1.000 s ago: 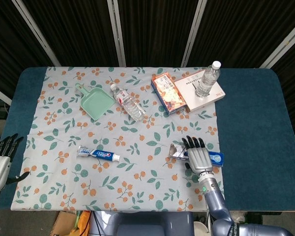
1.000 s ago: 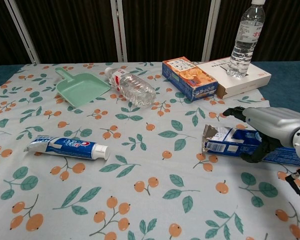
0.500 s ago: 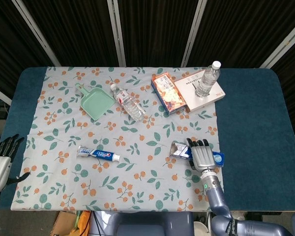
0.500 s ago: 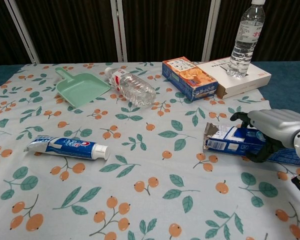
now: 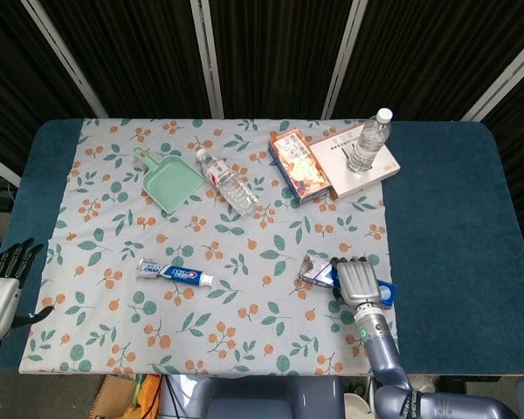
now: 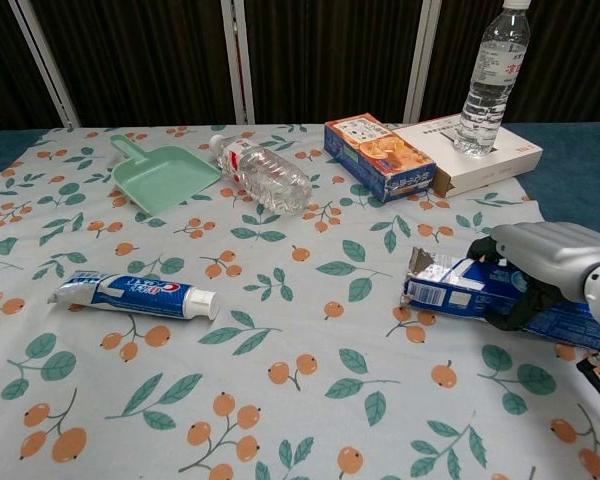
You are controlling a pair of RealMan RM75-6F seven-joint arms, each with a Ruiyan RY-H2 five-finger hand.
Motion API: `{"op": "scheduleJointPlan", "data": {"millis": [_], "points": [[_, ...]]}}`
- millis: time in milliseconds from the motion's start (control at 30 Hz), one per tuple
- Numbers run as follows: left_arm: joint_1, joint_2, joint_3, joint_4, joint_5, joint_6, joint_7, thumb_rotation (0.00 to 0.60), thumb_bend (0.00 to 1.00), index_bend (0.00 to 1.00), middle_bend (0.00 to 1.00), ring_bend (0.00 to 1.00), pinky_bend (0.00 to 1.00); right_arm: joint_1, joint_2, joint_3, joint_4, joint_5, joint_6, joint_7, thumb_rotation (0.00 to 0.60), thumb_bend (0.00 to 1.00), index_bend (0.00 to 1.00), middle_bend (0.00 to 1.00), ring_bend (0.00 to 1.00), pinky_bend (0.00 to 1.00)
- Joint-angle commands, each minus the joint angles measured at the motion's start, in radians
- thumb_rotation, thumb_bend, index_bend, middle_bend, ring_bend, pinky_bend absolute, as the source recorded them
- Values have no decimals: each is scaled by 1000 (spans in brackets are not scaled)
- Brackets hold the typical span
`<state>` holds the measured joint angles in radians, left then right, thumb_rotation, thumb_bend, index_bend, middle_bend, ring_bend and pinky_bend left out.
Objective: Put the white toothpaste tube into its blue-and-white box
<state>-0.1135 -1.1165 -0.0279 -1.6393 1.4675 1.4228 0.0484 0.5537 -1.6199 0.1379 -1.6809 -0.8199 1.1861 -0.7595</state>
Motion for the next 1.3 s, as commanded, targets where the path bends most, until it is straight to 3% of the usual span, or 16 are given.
{"op": "scheduleJointPlan", "data": {"millis": [33, 233, 500, 700, 867, 1000, 1133, 1300], "points": [[0, 0, 0, -1, -1, 1, 0, 600, 23, 23, 0, 11, 82, -11, 12, -13, -17, -23, 10, 21, 600, 355, 392, 489, 455, 340], [0, 0, -1, -6, -6, -2, 4, 600, 23, 30, 0, 12, 82, -44, 57, -38, -82, -121, 44, 96, 600, 355, 396, 491, 457, 340], [-14, -3, -4, -26, -9, -19, 48, 600, 23, 51, 1, 15, 84, -123, 180, -89, -222, -330, 123, 267, 600, 355, 405, 496, 464, 340], [-70, -10, -22, -80, -40, -100, 146, 600, 24, 92, 37, 45, 118, -149, 250, -114, -269, -418, 138, 325, 600, 355, 405, 496, 464, 340], [-158, -38, -72, -109, -133, -210, 285, 600, 26, 132, 92, 139, 250, -165, 290, -123, -281, -450, 140, 365, 600, 355, 405, 496, 464, 340], [-237, -78, -118, -112, -219, -286, 401, 600, 70, 226, 209, 249, 390, -169, 306, -116, -287, -457, 135, 394, 600, 355, 405, 496, 464, 340], [-308, -130, -140, -102, -305, -350, 509, 600, 74, 269, 292, 289, 414, -174, 316, -112, -294, -468, 133, 415, 600, 355, 405, 496, 464, 340], [-368, -211, -142, -78, -382, -381, 605, 600, 81, 291, 316, 289, 414, -179, 320, -110, -298, -472, 128, 421, 600, 355, 405, 496, 464, 340]]}}
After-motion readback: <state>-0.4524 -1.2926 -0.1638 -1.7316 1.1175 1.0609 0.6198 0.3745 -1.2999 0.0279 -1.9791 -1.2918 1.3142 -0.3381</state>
